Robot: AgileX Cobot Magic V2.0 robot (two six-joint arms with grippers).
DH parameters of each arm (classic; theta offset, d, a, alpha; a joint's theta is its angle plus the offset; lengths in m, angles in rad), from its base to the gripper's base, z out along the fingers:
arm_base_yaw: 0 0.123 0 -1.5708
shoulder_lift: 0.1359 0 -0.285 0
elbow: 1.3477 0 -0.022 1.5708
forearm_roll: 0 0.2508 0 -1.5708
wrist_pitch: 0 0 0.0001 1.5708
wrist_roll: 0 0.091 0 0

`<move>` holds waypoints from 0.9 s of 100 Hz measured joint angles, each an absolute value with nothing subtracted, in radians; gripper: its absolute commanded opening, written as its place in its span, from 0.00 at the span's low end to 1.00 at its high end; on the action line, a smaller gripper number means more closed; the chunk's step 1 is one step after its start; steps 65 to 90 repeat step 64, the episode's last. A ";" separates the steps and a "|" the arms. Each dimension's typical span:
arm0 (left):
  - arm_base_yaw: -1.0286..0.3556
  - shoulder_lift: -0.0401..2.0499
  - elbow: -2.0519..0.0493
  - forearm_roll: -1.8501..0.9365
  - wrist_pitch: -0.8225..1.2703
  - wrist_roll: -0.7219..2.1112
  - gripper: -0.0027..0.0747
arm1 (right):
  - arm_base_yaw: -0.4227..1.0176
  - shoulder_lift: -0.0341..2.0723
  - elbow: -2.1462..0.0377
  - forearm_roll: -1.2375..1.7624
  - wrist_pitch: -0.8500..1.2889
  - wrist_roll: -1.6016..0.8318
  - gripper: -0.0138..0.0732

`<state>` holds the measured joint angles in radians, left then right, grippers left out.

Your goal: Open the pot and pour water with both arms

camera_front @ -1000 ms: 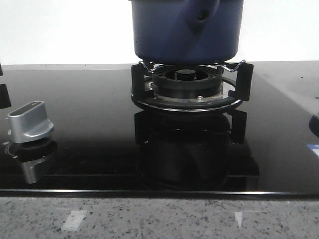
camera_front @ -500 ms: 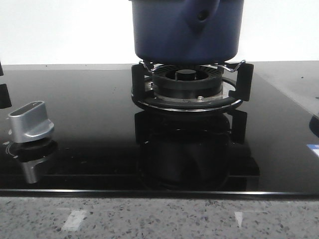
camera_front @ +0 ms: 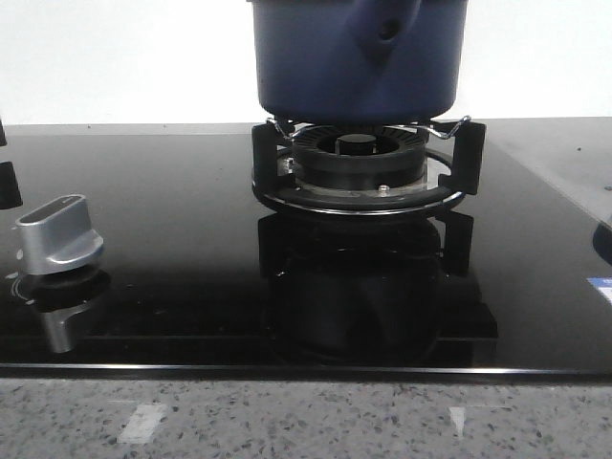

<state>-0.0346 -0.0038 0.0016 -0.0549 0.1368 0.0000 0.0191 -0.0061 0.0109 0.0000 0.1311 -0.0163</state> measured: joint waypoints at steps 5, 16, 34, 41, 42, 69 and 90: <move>-0.035 -0.004 0.002 -0.055 0.137 0.000 0.01 | 0.019 -0.007 0.011 0.000 0.135 -0.016 0.10; -0.035 -0.004 0.002 -0.055 0.137 0.000 0.01 | 0.019 -0.007 0.011 0.000 0.142 -0.015 0.10; -0.035 -0.004 0.002 -0.055 0.137 0.000 0.01 | 0.019 -0.007 0.011 0.000 0.146 -0.015 0.10; -0.035 -0.004 0.002 -0.055 0.137 0.000 0.01 | 0.019 -0.007 0.011 0.000 0.148 -0.015 0.10; -0.035 -0.004 0.002 -0.055 0.137 0.000 0.01 | 0.019 -0.007 0.011 0.000 0.148 -0.015 0.10; -0.035 -0.004 0.002 -0.055 0.137 0.000 0.01 | 0.019 -0.007 0.011 0.000 0.148 -0.015 0.10; -0.035 -0.004 0.002 -0.055 0.137 0.000 0.01 | 0.019 -0.007 0.011 0.000 0.148 -0.015 0.10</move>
